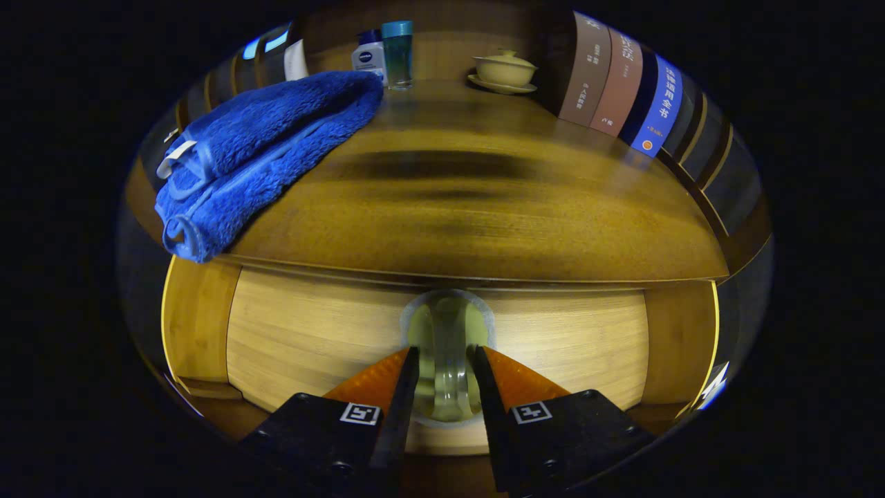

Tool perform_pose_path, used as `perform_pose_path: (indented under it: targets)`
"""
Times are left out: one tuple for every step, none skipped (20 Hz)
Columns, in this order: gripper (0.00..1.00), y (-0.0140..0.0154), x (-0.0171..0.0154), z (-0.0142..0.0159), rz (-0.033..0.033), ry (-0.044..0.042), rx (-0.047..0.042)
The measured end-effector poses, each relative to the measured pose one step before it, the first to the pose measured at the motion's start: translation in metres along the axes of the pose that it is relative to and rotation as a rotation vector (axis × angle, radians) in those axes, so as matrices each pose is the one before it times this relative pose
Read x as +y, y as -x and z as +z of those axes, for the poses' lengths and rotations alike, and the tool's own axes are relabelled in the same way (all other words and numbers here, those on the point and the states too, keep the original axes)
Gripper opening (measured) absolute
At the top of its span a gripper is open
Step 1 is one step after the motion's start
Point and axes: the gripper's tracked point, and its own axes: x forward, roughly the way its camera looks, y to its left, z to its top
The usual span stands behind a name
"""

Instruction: Pull open the drawer, take out the items inside it, and place them on the countertop above the cabinet.

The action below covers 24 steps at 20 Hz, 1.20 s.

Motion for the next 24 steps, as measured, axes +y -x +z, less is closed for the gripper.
perform_pose_path:
  targets:
    - [0.43,0.00019,-0.00969,0.00327,-0.03833,-0.01113,-0.00976]
    - [0.32,0.00392,0.00203,0.00215,0.00934,0.01297,0.00055]
    - [0.20,-0.00109,-0.00056,-0.00348,0.01126,0.01375,0.00533]
    - [0.20,0.00160,-0.00056,-0.00005,0.00331,0.00137,-0.00344]
    - [0.20,0.00354,-0.00160,-0.00060,0.00281,-0.00450,-0.00233]
    - [0.20,0.00635,0.00031,-0.00019,0.01188,-0.00224,0.00040]
    - [0.20,0.00688,-0.00021,0.00027,0.01126,-0.00734,0.00014]
    - [0.20,0.00790,-0.00167,0.00281,0.00635,-0.00476,-0.00887]
    - [0.20,0.00931,-0.00223,0.00296,0.00741,0.00351,-0.00658]
    - [0.20,0.00947,-0.00096,0.00258,0.00868,0.00514,-0.00748]
    - [0.20,0.01077,0.00032,0.00210,0.01375,0.00503,-0.00446]
    - [0.20,0.01227,0.00198,0.00049,0.02065,0.00360,0.00153]
    - [0.20,0.01375,0.00493,0.00103,0.03133,0.00007,0.00170]
    - [0.20,0.01410,0.00672,0.00043,0.03585,-0.00327,0.00610]
    - [0.20,0.01292,0.00438,0.00130,0.03743,-0.01047,0.00685]
    - [0.20,0.01091,0.00407,0.00296,0.03412,-0.01888,0.00434]
    - [0.20,0.01167,0.00249,0.00631,0.02082,-0.01783,-0.00551]
    - [0.20,0.00925,-0.00190,0.00929,0.00272,-0.00817,-0.01450]
    - [0.20,0.00720,-0.00541,0.01223,-0.01612,-0.00622,-0.02496]
    - [0.20,0.00837,-0.00515,0.01374,-0.02162,-0.00443,-0.02931]
    - [0.20,0.00300,-0.00590,0.01327,-0.02438,-0.00498,-0.02896]
    - [0.20,-0.00157,-0.00477,0.01049,-0.02493,-0.00397,-0.02478]
    - [0.20,-0.00655,-0.00222,0.01058,-0.01885,-0.00426,-0.01872]
    - [0.20,-0.00820,-0.00237,0.00988,-0.01319,-0.00597,-0.01526]
